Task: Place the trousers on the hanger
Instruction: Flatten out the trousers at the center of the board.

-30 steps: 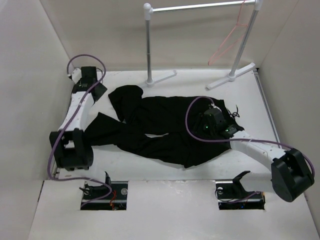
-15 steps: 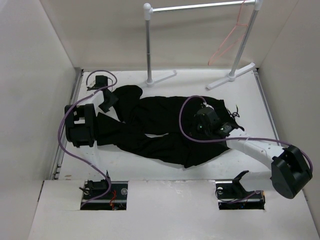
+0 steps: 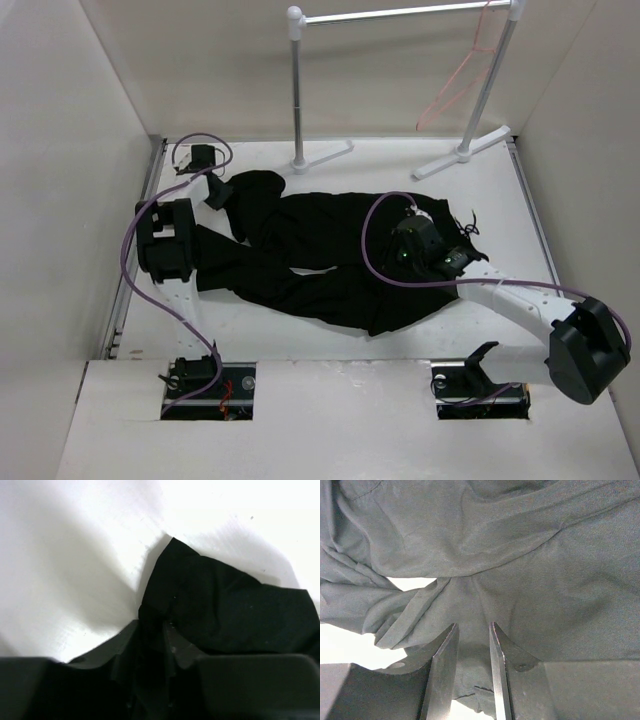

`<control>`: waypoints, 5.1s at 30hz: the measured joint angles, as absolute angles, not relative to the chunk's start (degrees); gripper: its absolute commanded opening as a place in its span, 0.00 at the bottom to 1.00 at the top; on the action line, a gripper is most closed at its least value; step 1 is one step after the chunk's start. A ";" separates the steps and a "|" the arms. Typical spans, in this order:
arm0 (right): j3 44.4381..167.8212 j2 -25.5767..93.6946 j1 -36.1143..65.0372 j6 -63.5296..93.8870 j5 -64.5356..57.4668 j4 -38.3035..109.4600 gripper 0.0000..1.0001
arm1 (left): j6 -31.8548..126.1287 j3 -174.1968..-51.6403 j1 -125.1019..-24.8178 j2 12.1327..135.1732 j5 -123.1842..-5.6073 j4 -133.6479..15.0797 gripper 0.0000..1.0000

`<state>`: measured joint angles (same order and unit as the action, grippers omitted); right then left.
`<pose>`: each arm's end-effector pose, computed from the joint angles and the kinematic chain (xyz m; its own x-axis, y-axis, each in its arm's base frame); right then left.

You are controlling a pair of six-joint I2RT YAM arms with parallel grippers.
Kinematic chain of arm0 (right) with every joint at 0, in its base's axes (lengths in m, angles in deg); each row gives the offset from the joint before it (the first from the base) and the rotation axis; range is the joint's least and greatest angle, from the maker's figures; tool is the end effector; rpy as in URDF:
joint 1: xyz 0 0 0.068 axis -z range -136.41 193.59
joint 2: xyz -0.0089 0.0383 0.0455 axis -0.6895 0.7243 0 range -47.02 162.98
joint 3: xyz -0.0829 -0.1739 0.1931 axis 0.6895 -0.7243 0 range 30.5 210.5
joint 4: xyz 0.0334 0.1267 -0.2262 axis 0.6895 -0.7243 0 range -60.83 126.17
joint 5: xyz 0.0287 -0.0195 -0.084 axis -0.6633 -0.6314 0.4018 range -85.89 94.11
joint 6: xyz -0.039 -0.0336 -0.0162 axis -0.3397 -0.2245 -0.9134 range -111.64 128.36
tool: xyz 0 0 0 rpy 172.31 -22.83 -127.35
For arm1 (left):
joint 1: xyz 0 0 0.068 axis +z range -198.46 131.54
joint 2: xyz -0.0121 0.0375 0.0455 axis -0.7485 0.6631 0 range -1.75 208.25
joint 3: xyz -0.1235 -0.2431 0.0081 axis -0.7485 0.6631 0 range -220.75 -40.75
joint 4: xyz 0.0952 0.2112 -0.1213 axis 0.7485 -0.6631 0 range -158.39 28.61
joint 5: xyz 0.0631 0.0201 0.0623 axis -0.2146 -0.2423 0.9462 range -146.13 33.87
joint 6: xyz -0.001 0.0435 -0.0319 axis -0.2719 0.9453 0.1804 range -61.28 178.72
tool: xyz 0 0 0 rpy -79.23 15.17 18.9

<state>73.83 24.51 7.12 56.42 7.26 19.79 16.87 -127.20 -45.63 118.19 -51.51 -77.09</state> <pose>0.2091 0.1520 0.2241 -0.7953 0.3356 -0.5048 0.0442 0.8626 0.5039 0.4602 0.0257 0.1742 -0.4952 -0.6902 -0.5276 -0.5802 0.7148 -0.3904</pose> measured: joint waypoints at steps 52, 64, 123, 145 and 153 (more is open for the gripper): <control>106.02 64.77 49.06 47.96 4.12 21.19 0.56 | 13.11 -94.20 -59.95 77.58 -39.88 -87.15 0.49; 106.15 64.39 50.11 50.21 4.12 19.81 0.02 | 11.91 -82.49 -57.85 69.36 -40.43 -87.98 0.47; 64.25 22.08 16.21 59.35 7.66 21.98 0.61 | 13.92 -132.14 -31.07 109.88 -49.87 -84.65 0.02; 64.21 20.07 19.97 55.67 6.94 21.65 0.62 | 20.67 -122.94 -28.49 106.36 -39.53 -92.46 0.45; 64.21 14.17 19.91 54.78 5.49 21.02 0.21 | 18.12 -96.23 -32.73 67.98 -39.58 -92.20 0.47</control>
<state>64.21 14.17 19.91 54.78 5.49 21.02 18.12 -96.23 -32.73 67.98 -39.58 -92.20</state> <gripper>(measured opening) 0.194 0.458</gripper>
